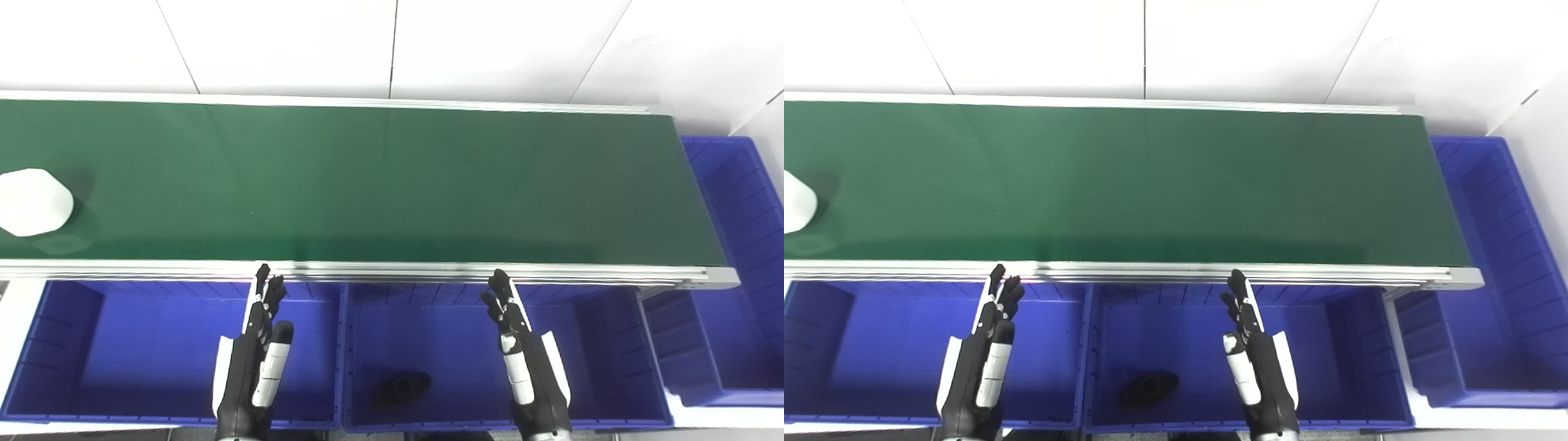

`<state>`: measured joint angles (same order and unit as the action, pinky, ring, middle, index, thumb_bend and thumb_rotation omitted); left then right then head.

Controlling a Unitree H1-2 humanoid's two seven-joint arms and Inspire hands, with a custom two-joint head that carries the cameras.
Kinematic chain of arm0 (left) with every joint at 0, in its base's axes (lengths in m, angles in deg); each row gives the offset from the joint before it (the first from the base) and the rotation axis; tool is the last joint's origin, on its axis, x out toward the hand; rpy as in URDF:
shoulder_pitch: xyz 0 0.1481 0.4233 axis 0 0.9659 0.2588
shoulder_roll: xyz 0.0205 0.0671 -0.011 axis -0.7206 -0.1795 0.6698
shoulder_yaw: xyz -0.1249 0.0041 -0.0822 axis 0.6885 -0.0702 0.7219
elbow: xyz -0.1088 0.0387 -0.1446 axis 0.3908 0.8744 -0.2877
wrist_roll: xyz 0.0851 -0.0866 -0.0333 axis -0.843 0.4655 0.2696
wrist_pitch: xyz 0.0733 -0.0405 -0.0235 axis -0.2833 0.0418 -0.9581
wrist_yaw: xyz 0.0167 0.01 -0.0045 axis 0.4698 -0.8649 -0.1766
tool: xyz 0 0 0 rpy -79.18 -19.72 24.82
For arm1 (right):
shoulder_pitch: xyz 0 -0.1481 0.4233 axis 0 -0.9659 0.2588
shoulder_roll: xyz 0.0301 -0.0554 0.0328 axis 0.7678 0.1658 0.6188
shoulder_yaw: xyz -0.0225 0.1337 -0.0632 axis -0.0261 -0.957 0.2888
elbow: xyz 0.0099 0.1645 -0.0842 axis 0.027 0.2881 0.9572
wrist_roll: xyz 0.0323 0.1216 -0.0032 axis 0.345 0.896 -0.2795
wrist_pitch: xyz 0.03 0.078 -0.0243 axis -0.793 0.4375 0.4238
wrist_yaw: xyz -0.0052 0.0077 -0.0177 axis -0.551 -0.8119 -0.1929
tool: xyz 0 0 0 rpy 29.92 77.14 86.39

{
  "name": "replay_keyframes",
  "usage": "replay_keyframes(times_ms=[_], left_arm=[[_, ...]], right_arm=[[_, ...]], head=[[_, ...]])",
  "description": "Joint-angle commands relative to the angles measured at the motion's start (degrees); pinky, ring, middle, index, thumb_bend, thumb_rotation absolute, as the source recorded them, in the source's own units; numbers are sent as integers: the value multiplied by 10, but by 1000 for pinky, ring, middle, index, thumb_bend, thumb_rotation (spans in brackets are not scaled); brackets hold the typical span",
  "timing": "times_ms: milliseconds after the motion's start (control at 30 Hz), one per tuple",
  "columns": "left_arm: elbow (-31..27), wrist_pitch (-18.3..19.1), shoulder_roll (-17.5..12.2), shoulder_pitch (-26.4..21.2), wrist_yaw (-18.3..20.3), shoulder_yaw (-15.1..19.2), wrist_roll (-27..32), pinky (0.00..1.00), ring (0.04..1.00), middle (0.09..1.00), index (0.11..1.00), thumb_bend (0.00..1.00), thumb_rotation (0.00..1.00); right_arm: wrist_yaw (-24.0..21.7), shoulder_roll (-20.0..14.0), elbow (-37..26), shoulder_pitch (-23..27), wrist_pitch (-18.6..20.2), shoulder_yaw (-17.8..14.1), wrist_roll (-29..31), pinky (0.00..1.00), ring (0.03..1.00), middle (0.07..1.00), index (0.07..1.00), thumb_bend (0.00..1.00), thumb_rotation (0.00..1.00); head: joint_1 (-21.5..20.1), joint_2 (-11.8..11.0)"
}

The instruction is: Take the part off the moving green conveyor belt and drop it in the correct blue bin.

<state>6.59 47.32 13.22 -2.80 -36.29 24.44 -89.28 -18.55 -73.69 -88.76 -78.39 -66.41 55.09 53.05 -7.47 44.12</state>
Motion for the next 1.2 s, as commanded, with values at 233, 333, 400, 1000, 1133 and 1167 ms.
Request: replay_keyframes(times_ms=[233, 333, 400, 1000, 1133, 1167], left_arm=[[-11, -10, 0, 1, -2, -5, -12, 980, 949, 964, 1000, 599, 954], [-11, -12, 0, 1, -1, -6, -9, 977, 949, 967, 1000, 592, 945], [-12, -11, 0, 1, 0, -6, -5, 986, 954, 970, 1000, 598, 938], [-11, -12, 0, 3, -2, -5, -13, 958, 940, 964, 1000, 594, 950], [-10, -12, 0, 2, -2, -6, -12, 961, 942, 966, 1000, 594, 947], [-10, -13, 0, 2, -3, -6, -12, 964, 942, 966, 1000, 594, 948]], right_arm=[[-3, -1, -10, -1, -28, 0, 4, 979, 952, 979, 1000, 848, 998], [-3, -1, -11, -1, -28, 0, 4, 979, 953, 979, 1000, 840, 1000], [-4, -2, -12, -2, -28, 1, 3, 978, 955, 981, 1000, 841, 1000], [-3, -2, -11, -3, -30, 1, 2, 966, 953, 983, 1000, 839, 1000], [-3, -3, -11, -2, -29, 0, 2, 969, 951, 981, 1000, 844, 1000], [-3, -3, -10, -2, -30, 0, 2, 969, 951, 981, 1000, 845, 1000]], head=[[1, 1], [0, 2], [0, 2], [-1, 1], [1, 0], [1, 0]])
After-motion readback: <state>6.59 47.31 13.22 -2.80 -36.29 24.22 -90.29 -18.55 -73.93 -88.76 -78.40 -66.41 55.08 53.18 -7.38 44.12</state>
